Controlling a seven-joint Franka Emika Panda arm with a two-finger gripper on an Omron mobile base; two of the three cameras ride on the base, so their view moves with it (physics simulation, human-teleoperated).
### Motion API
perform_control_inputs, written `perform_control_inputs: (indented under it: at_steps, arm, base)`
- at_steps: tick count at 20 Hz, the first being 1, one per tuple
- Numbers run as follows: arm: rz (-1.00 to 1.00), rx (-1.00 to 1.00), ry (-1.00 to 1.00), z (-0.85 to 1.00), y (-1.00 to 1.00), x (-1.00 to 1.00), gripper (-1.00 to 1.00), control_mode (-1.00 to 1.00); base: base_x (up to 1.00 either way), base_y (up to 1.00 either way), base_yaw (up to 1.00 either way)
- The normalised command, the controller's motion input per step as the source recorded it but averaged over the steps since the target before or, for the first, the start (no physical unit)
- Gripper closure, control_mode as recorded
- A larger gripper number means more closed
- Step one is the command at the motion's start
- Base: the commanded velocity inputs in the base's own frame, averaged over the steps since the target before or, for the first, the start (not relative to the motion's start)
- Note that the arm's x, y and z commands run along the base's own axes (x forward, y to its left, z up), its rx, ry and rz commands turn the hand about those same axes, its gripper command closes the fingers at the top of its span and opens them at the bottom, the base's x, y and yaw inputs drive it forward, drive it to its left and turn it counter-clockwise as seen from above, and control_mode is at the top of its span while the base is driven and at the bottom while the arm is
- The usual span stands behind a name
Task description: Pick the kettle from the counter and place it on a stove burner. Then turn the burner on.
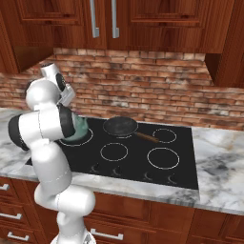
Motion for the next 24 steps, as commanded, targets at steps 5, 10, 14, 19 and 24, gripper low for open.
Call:
perform_control_inputs:
  at_steps: [5,10,14,19,24]
  arm:
    - [0.0,0.0,0.02,-0.27,0.0,0.04,1.0,-1.0]
    - [0.0,0.0,0.0,-0.09,0.09,0.13,1.0,-1.0]
    - [0.0,0.0,0.0,0.0,0.21,0.27,1.0,-1.0]
    - [0.0,0.02,0.0,-0.04,0.23,0.27,1.0,-1.0]
    - [0.0,0.06,0.0,-0.2,0.08,0.13,1.0,-1.0]
  base:
    - [0.0,0.0,0.0]
    - [0.0,0.0,0.0]
    - [0.0,0.0,0.0]
    - [0.0,0.0,0.0]
    - [0.0,0.0,0.0]
